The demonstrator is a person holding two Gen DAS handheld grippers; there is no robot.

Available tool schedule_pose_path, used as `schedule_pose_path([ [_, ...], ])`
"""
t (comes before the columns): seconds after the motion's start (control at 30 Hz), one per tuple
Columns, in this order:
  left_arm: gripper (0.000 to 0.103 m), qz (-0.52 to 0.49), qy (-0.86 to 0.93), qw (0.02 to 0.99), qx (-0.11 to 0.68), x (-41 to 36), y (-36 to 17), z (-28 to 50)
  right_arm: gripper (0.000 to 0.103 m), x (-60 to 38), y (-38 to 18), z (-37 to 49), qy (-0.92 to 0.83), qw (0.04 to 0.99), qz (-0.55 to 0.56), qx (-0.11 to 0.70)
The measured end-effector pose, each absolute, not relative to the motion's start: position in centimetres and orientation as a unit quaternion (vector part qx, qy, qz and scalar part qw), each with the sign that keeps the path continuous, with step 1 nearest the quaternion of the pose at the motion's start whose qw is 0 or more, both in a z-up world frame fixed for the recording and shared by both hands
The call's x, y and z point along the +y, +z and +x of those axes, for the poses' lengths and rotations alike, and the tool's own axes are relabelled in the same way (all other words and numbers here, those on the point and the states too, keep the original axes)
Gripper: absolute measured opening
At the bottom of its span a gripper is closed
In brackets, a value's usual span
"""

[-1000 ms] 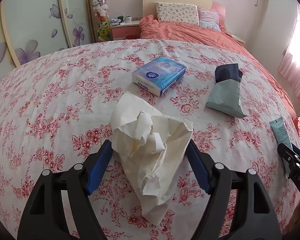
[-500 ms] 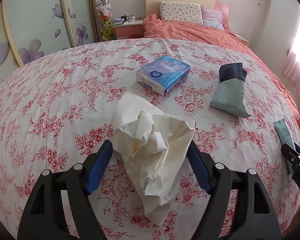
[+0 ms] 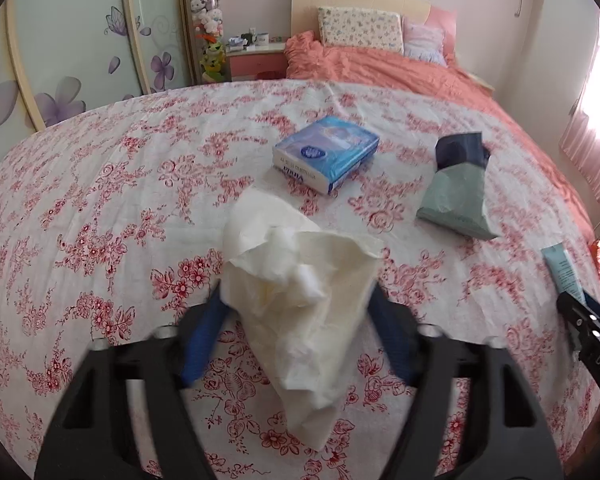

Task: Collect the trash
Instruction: 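Close the left tool on the crumpled tissue and lift it, then carry tissue and tube to the orange basket and open both tools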

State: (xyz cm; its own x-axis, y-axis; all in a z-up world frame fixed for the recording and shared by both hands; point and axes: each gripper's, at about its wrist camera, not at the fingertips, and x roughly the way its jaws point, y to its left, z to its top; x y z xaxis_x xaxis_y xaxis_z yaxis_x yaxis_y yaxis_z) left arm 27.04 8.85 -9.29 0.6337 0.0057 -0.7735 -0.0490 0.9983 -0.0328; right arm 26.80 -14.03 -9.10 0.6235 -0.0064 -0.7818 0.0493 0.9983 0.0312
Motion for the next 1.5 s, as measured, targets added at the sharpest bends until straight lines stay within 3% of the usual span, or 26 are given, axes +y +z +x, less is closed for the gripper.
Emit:
schedule_pose_path([
  [0.07, 0.042, -0.027, 0.007, 0.905, 0.425, 8.9, -9.2, 26.9, 0.029, -13.9, -9.1, 26.8, -0.004, 0.902, 0.024, 0.432],
  [0.17, 0.039, -0.024, 0.005, 0.906, 0.422, 8.9, -9.0, 26.6, 0.029, -13.9, -8.9, 26.5, 0.017, 0.904, 0.031, 0.426],
  [0.6, 0.038, -0.002, -0.031, 0.920, 0.391, 6.2, -6.1, 23.8, 0.027, -15.8, -5.9, 23.5, 0.031, 0.919, 0.061, 0.389],
  [0.9, 0.038, -0.003, -0.043, 0.917, 0.396, 4.7, -6.3, 23.4, 0.025, -15.4, -9.1, 25.7, 0.011, 0.901, 0.051, 0.431],
  [0.97, 0.038, 0.000, -0.042, 0.917, 0.395, 4.7, -6.3, 23.4, 0.031, -15.1, -8.9, 25.5, 0.008, 0.903, 0.044, 0.426],
  [1.03, 0.038, 0.002, -0.042, 0.918, 0.394, 4.9, -6.3, 23.4, 0.050, -15.0, -8.7, 25.0, 0.009, 0.904, 0.043, 0.426],
  [1.1, 0.038, 0.000, -0.042, 0.918, 0.394, 5.0, -6.2, 23.4, 0.051, -15.0, -8.7, 24.2, 0.007, 0.905, 0.038, 0.423],
  [1.13, 0.038, -0.001, -0.042, 0.918, 0.394, 5.0, -6.2, 23.3, 0.048, -14.9, -8.9, 23.9, 0.005, 0.904, 0.034, 0.426],
  [1.17, 0.038, -0.003, -0.042, 0.918, 0.394, 5.0, -6.2, 23.2, 0.030, -14.9, -9.1, 23.6, 0.000, 0.901, 0.033, 0.433],
  [1.2, 0.038, -0.004, -0.043, 0.918, 0.394, 4.9, -6.2, 23.1, 0.028, -15.1, -9.1, 23.4, -0.007, 0.902, 0.032, 0.431],
  [1.5, 0.038, 0.001, -0.069, 0.921, 0.384, 2.5, -4.4, 22.3, 0.026, -17.2, -5.0, 21.3, 0.017, 0.919, 0.070, 0.387],
])
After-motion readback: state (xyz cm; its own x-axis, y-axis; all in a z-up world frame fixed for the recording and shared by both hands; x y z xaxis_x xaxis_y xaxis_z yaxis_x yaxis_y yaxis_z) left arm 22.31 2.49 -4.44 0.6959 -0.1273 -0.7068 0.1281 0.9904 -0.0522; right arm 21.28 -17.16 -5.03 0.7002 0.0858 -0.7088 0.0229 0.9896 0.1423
